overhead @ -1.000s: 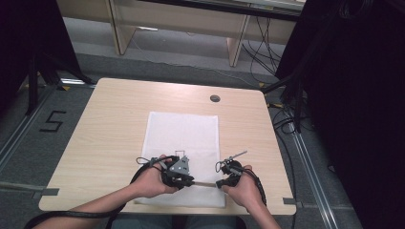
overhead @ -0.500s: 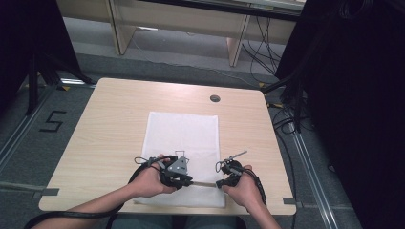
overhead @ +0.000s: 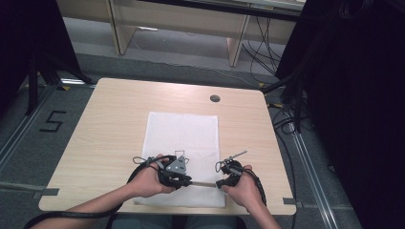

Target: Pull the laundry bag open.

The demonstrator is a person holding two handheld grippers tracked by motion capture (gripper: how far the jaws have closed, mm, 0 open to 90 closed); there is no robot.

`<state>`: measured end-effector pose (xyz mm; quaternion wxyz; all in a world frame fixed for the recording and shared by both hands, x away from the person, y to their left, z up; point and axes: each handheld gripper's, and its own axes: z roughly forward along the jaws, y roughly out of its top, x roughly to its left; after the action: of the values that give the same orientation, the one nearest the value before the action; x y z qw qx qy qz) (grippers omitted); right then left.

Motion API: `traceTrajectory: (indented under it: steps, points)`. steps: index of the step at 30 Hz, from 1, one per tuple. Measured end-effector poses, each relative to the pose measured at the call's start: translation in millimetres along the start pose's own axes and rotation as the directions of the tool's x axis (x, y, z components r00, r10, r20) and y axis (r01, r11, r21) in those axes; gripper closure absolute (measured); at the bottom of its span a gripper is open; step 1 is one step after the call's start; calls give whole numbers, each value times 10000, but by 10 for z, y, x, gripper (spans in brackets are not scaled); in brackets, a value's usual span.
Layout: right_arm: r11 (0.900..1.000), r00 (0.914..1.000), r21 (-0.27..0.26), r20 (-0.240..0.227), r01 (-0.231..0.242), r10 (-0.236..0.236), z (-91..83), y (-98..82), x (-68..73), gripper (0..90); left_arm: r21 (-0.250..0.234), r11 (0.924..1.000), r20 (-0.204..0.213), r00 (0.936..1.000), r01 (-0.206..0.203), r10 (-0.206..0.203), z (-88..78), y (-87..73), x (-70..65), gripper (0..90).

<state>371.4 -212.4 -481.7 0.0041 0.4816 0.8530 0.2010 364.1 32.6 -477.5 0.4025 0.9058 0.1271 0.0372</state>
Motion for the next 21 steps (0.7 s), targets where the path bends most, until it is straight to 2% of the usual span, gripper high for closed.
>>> traceTrajectory:
  steps: [3, 4, 6, 7, 8, 9, 10, 15, 16, 21]
  points:
    - [10000, 10000, -1, 6, -2, 2, 0, 0, 1, 900, 0, 9999, -50, 9999, -142, 142, -3, 2, -2, 817]
    - [9999, 9999, 91, 30, -131, 131, -5, 0, 10, 900, 98, 9995, -71, 9996, -285, 286, -10, 4, 2, 817]
    - [9999, 9999, 79, 32, -96, 95, -4, 1, 10, 900, 54, 9997, -49, 9997, -251, 251, -12, 5, -3, 817]
    - [10000, 10000, 33, -8, 88, -88, 2, 3, -2, 900, 96, 9994, -89, 9994, -329, 330, -20, 6, 0, 817]
    - [10000, 10000, 22, -10, 97, -97, 2, 3, -4, 900, 7, 9998, -64, 9998, -176, 176, -23, 6, 2, 817]
    - [10000, 10000, 22, -10, 97, -97, 2, 3, -4, 900, 7, 9998, -64, 9998, -176, 176, -23, 6, 2, 817]
    - [9999, 9999, 84, 34, -116, 116, -4, 1, 10, 900, 25, 9997, -67, 9997, -230, 230, -36, 1, 10, 817]
    - [9998, 9998, 81, 87, -168, 167, -6, 1, 9, 900, 4, 9999, -65, 9999, -153, 153, -66, -45, 19, 817]
    - [9999, 9999, -2, -27, 129, -129, 3, 4, -6, 900, -51, 10000, -39, 10000, -82, 82, -68, -44, 17, 817]
    - [9999, 9999, 82, 36, -114, 114, -4, 1, 9, 900, -29, 9999, -22, 9999, -104, 104, -70, -43, 18, 817]
